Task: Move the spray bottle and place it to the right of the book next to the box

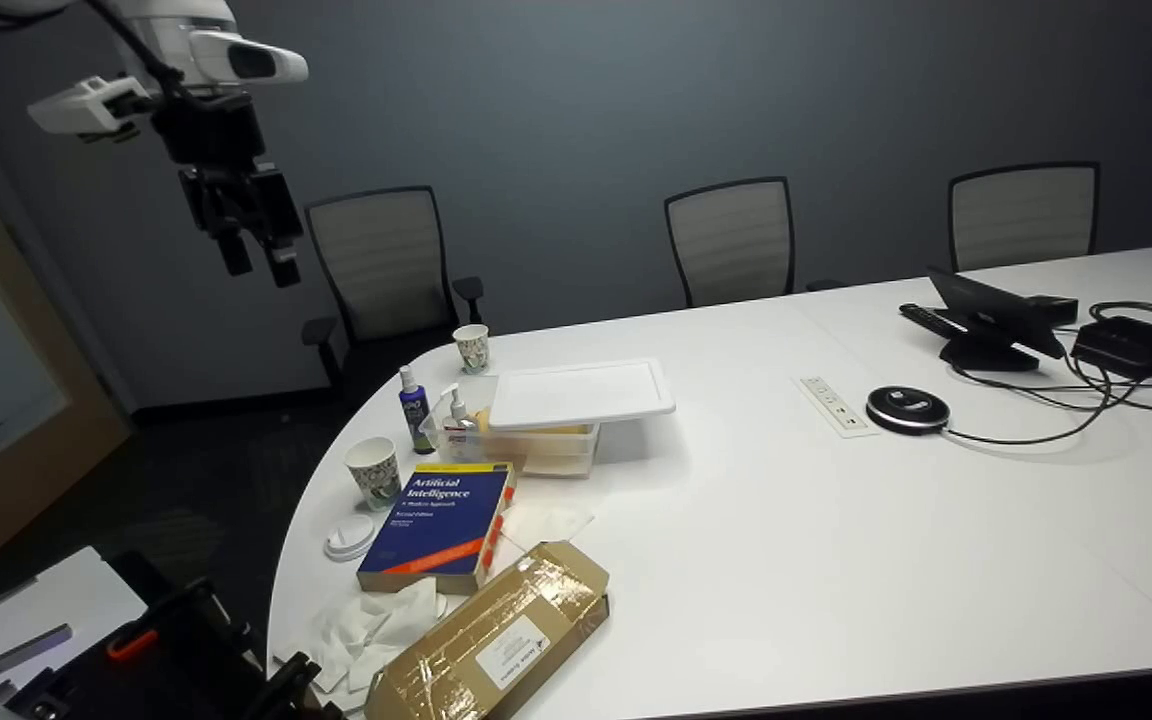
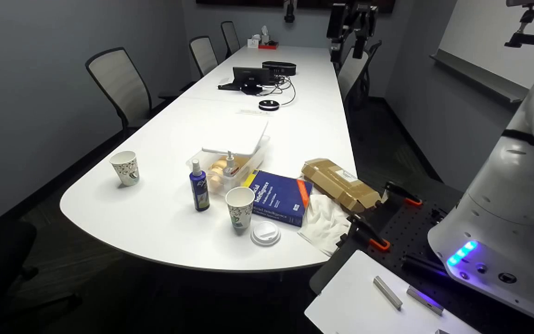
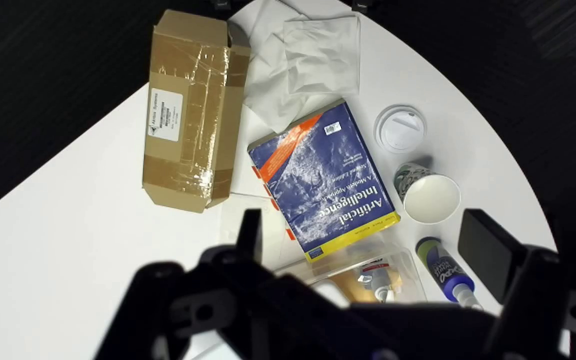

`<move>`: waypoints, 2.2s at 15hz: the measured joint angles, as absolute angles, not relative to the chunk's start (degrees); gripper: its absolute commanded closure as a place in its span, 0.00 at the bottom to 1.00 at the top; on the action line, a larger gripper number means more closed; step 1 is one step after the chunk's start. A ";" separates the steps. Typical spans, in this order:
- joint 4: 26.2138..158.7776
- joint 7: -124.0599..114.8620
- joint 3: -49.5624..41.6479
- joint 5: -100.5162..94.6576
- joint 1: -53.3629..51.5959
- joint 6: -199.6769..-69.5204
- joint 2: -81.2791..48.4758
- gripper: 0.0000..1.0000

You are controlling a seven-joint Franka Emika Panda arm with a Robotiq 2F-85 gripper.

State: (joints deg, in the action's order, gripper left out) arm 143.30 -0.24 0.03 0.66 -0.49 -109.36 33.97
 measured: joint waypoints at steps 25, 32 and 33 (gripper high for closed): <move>96.08 -34.26 5.30 -0.01 -11.81 -123.53 -32.64 0.00; 87.83 -36.61 3.14 -0.02 -18.60 -126.34 -43.21 0.00; 87.15 -36.61 2.92 -0.02 -18.98 -127.09 -44.33 0.00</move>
State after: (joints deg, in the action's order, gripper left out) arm 87.15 -36.61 2.92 -0.02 -18.98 -127.09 -44.33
